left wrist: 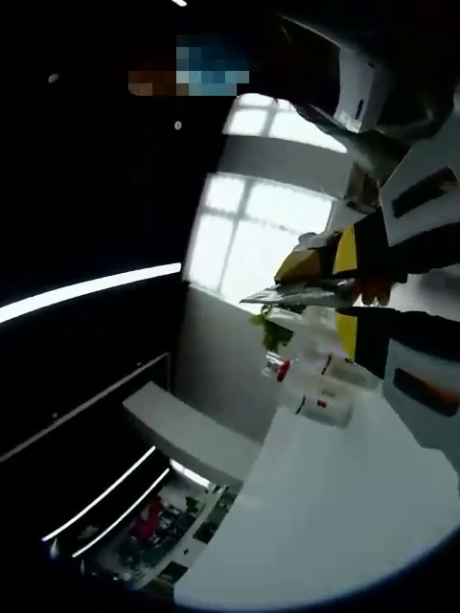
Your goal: Arrange the skincare products in the storage area until every visible bottle or jar stands upright without overlapping.
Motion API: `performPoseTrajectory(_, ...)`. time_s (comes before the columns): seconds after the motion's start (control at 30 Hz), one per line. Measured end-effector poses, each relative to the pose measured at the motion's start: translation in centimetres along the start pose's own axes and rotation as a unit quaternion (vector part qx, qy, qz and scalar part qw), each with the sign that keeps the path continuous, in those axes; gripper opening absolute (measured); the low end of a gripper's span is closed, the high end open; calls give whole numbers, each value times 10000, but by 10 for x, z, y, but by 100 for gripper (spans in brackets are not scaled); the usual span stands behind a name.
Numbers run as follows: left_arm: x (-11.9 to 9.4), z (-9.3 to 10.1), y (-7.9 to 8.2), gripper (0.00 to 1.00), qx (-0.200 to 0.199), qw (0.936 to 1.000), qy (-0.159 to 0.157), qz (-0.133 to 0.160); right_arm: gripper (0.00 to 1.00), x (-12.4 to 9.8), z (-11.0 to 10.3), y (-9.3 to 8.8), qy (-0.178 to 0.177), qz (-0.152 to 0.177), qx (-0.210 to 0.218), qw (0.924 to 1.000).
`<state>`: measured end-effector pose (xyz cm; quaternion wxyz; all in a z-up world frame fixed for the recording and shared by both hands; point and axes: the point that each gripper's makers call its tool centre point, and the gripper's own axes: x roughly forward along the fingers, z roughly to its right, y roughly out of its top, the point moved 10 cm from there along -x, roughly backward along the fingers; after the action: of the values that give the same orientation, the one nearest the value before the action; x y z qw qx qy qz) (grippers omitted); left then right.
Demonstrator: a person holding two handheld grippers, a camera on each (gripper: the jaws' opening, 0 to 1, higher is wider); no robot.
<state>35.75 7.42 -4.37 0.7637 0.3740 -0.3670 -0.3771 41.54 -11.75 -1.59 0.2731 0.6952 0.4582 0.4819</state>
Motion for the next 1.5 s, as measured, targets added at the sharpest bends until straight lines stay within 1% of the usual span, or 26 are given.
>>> performPoseTrajectory(0.1,-4,3,3,2,87,10000,9,39,0,1,-2,-3,12,-36,27,10000)
performPoseTrajectory(0.13,-5,4,3,1,134,9999,23,75,0,1,-2,-4,-16,-85,17,10000)
performPoseTrajectory(0.17,-7,3,6,1,182,9997,83,171,0,2,-2,-6,-39,-146,3,9999)
performPoseTrajectory(0.23,-10,1,10,1,75,9988,118,464,0,3,0,-8,-102,-297,-57,9995)
performPoseTrajectory(0.27,-13,-1,12,1,-99,9982,88,586,0,4,1,-11,-118,-451,-109,9989)
performPoseTrajectory(0.33,-16,-3,14,1,-335,9969,29,707,0,6,-2,-18,-93,-653,-136,9977)
performPoseTrajectory(0.37,-16,-3,14,1,-322,9969,32,713,0,7,-2,-21,-101,-744,-149,9971)
performPoseTrajectory(0.4,-17,-3,14,1,-296,9966,55,765,0,7,-2,-25,-143,-942,-143,9953)
performPoseTrajectory(0.43,-17,-3,14,1,-287,9965,96,780,0,8,-1,-27,-152,-1035,-125,9944)
performPoseTrajectory(0.47,-16,-3,13,1,-256,9965,160,784,0,8,-1,-32,-165,-1247,-99,9920)
performPoseTrajectory(0.5,-16,-3,13,2,-246,9965,187,774,0,8,-1,-34,-166,-1286,-122,9915)
performPoseTrajectory(0.63,-15,-4,13,4,-146,9964,294,782,0,7,-1,-31,-254,-1266,-172,9915)
performPoseTrajectory(0.67,-13,-5,12,5,0,9957,385,839,0,5,0,-28,-300,-1204,-163,9921)
performPoseTrajectory(0.7,-13,-6,12,5,77,9957,434,811,0,4,1,-25,-336,-1115,-179,9930)
performPoseTrajectory(0.77,-13,-6,10,6,71,9960,516,725,0,2,4,-20,-423,-926,-159,9947)
performPoseTrajectory(0.83,-13,-8,10,6,9,9960,564,700,0,0,6,-16,-432,-764,-19,9961)
performPoseTrajectory(0.9,-14,-10,11,6,-76,9959,577,695,0,-1,8,-14,-424,-734,173,9963)
performPoseTrajectory(0.93,-14,-10,11,4,-121,9961,539,692,0,-1,9,-15,-397,-724,232,9963)
performPoseTrajectory(1.0,-14,-10,11,3,-179,9962,535,667,0,0,8,-16,-395,-761,254,9960)
performPoseTrajectory(1.1,-15,-11,11,1,-161,9963,572,628,0,0,8,-17,-394,-806,243,9957)
performPoseTrajectory(1.2,-15,-10,11,1,-290,9964,514,616,0,0,9,-17,-382,-819,311,9954)
performPoseTrajectory(1.27,-14,-10,10,1,-317,9962,561,580,0,0,8,-16,-396,-859,187,9953)
performPoseTrajectory(1.3,-15,-10,10,1,-314,9961,596,563,0,0,9,-16,-456,-934,-28,9946)
performPoseTrajectory(1.33,-15,-10,10,1,-321,9960,616,559,1,0,8,-15,-443,-930,-235,9944)
performPoseTrajectory(1.4,-16,-12,11,1,-462,9950,640,610,3,1,6,-12,-426,-863,-449,9943)
performPoseTrajectory(1.5,-22,-20,13,1,-1012,9889,756,787,12,0,2,-4,-607,-746,-1009,9902)
